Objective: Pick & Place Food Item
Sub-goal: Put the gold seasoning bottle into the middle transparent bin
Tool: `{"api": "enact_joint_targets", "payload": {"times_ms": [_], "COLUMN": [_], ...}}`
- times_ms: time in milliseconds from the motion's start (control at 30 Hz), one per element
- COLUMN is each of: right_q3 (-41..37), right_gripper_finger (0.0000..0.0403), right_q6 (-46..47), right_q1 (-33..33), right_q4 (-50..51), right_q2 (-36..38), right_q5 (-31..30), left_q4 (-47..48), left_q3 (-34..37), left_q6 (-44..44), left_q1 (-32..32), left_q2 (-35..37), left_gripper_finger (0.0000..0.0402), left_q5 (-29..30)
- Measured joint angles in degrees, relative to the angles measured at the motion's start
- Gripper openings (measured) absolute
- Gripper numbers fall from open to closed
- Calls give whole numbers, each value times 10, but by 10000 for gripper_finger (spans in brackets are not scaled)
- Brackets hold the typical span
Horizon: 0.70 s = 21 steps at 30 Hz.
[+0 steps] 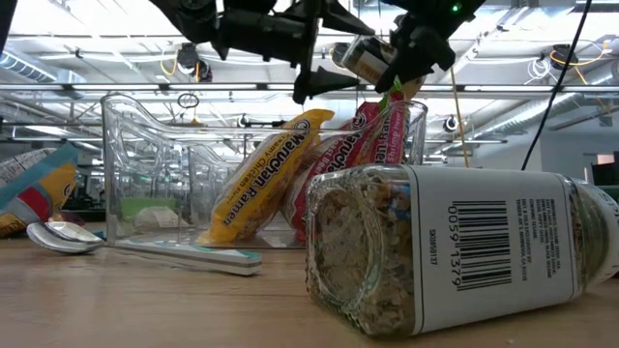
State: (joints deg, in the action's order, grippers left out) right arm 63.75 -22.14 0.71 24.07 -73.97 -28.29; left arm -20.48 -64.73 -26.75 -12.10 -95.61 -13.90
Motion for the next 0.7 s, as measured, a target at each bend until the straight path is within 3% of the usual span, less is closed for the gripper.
{"api": "enact_joint_targets", "payload": {"times_ms": [133,700], "right_q3": [0,0], "right_gripper_finger": [266,266], "right_q6": [-5,-42], "right_q1": [0,0], "right_q4": [-3,-45], "right_q2": [0,-43], "right_q5": [-36,-61], "left_q4": [-2,-4], "left_q3": [-13,-16], "left_q6": [-10,-23], "left_q1": [4,9], "left_q2": [-10,-9], "left_gripper_finger": [395,395], "left_q5": [5,44]}}
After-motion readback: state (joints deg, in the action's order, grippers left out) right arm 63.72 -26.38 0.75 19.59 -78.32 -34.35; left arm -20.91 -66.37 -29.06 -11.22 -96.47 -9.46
